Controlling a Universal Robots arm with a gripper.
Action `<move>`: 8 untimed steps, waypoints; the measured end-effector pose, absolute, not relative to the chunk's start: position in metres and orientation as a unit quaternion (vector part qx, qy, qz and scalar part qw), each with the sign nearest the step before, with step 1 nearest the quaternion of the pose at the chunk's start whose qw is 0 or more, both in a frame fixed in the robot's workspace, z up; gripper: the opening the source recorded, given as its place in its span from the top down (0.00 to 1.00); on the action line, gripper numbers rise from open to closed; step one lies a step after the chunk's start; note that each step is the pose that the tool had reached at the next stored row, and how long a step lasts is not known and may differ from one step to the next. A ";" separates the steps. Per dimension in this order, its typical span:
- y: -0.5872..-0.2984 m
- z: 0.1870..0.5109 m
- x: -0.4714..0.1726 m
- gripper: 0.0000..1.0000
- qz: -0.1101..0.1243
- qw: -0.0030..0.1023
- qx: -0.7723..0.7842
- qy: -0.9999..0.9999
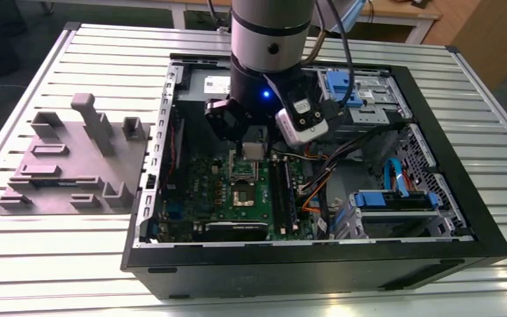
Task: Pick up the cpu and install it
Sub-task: 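Place the cpu into insertion slot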
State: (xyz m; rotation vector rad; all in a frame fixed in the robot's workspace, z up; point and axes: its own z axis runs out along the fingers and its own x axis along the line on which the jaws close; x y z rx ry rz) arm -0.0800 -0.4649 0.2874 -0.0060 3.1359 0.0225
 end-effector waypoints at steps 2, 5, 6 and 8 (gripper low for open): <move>-0.465 0.287 -0.080 0.52 0.007 0.003 -0.002 1.000; -0.465 0.287 -0.080 0.52 0.007 0.003 -0.002 1.000; -0.465 0.287 -0.080 0.52 0.007 0.003 -0.002 1.000; -0.465 0.286 -0.080 0.52 0.007 0.003 -0.002 1.000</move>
